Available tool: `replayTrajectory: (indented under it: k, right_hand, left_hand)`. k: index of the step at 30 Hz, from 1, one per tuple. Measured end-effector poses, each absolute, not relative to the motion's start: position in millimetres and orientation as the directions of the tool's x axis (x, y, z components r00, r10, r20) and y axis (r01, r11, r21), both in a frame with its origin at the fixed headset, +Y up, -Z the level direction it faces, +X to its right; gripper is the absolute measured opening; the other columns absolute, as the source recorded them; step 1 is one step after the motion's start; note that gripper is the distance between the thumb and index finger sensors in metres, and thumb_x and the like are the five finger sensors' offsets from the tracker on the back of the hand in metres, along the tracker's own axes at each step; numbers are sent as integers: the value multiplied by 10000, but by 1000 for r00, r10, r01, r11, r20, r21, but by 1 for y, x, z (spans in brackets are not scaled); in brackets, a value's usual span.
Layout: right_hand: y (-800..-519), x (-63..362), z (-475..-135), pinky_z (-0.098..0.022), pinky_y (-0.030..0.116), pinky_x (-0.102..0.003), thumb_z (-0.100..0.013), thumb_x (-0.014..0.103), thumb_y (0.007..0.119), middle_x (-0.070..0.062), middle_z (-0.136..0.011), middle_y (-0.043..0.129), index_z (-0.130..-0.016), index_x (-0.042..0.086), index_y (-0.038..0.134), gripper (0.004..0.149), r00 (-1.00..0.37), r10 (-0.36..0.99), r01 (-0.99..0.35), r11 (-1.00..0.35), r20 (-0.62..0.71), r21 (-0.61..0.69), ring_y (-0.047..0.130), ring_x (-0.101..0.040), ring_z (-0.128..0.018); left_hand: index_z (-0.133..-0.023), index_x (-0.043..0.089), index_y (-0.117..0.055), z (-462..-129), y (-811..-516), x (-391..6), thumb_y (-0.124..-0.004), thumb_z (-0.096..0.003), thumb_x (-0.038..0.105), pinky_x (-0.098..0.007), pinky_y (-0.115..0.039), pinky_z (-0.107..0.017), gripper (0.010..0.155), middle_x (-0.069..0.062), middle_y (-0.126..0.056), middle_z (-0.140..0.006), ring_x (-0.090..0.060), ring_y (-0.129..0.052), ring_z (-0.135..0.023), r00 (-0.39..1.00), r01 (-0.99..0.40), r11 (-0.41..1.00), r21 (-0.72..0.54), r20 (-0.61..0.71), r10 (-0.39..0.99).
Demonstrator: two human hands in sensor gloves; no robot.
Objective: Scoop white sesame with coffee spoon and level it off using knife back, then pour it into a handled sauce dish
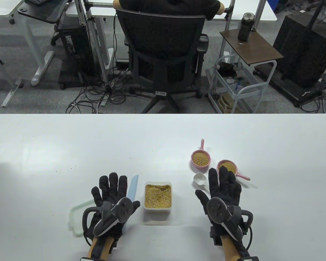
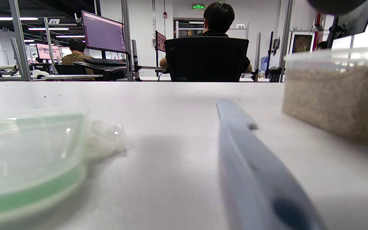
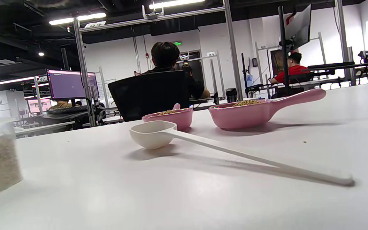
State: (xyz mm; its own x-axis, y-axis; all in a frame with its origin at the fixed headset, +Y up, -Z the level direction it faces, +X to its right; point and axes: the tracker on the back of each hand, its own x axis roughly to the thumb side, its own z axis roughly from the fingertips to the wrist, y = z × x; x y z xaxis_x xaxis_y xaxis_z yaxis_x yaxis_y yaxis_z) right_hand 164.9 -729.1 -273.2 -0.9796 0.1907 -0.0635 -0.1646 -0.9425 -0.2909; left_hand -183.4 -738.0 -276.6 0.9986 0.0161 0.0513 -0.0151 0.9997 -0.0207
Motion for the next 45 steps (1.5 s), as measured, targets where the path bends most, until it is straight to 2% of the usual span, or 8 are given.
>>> replayTrajectory:
  k: [4,9,16,19,23,34,39,45]
  right_hand:
    - [-731,168,-275,-810,290,-584,-537,665,577,-63,-1284,173,-1202,340,241,813,-977,196,-168,-947,-81,-275,251,-347,-1164]
    - [-732,169,-277,-812,299,-578,-537,658,587,-70,-1284,191,-1204,320,250,820,-971,223,-193,-943,-84,-272,269,-350,-1163]
    - [-732,170,-278,-812,300,-577,-536,664,586,-73,-1285,194,-1205,322,255,821,-971,221,-188,-945,-96,-267,269,-350,-1165]
    - [-732,171,-278,-812,301,-577,-536,661,591,-76,-1284,195,-1207,302,261,830,-968,228,-195,-945,-103,-264,274,-353,-1165]
    - [-732,172,-278,-812,312,-572,-536,656,596,-76,-1283,201,-1207,281,263,838,-967,232,-195,-942,-108,-274,284,-354,-1163]
    - [-731,174,-279,-815,319,-570,-536,656,596,-56,-1285,211,-1209,273,278,837,-965,235,-195,-940,-114,-280,301,-348,-1166]
    - [-731,174,-279,-815,320,-569,-535,658,595,-60,-1284,212,-1210,271,280,839,-966,233,-194,-938,-111,-287,301,-348,-1166]
    - [-729,176,-277,-815,322,-570,-535,657,595,-55,-1284,214,-1210,274,283,837,-964,240,-197,-933,-112,-300,304,-346,-1167]
  left_hand:
    - [-1214,233,-157,-284,-725,-200,-553,-475,724,-681,-238,-742,971,-147,-156,-1289,-480,-110,-1113,1000,-17,999,-35,21,18]
    - [-1209,168,-126,-289,-716,-235,-573,-433,736,-692,-229,-753,1060,-172,-146,-1287,-498,-106,-1121,996,68,971,-229,70,-53]
    - [-1187,130,-62,-284,-748,-270,-618,-340,780,-733,-259,-764,1204,-182,-118,-1281,-498,-126,-1146,976,215,814,-539,154,-155]
    - [-1181,108,-77,-282,-765,-278,-669,-329,783,-744,-310,-771,1238,-166,-226,-1300,-470,-295,-1204,971,240,771,-590,166,-175]
    - [-1181,89,-136,-278,-772,-282,-688,-369,756,-698,-413,-788,1187,-151,-381,-1289,-425,-514,-1187,955,284,845,-454,206,-211]
    - [-1192,71,-224,-286,-760,-284,-763,-340,760,-708,-408,-789,1221,-195,-489,-1245,-441,-594,-1125,969,201,911,-360,210,-130]
    - [-1194,80,-211,-299,-722,-241,-755,-342,764,-706,-404,-792,1221,-188,-445,-1259,-437,-571,-1133,942,224,941,-252,305,-142]
    - [-1196,95,-195,-313,-680,-157,-756,-340,763,-703,-407,-796,1222,-165,-426,-1268,-422,-556,-1147,869,197,977,-86,476,-133]
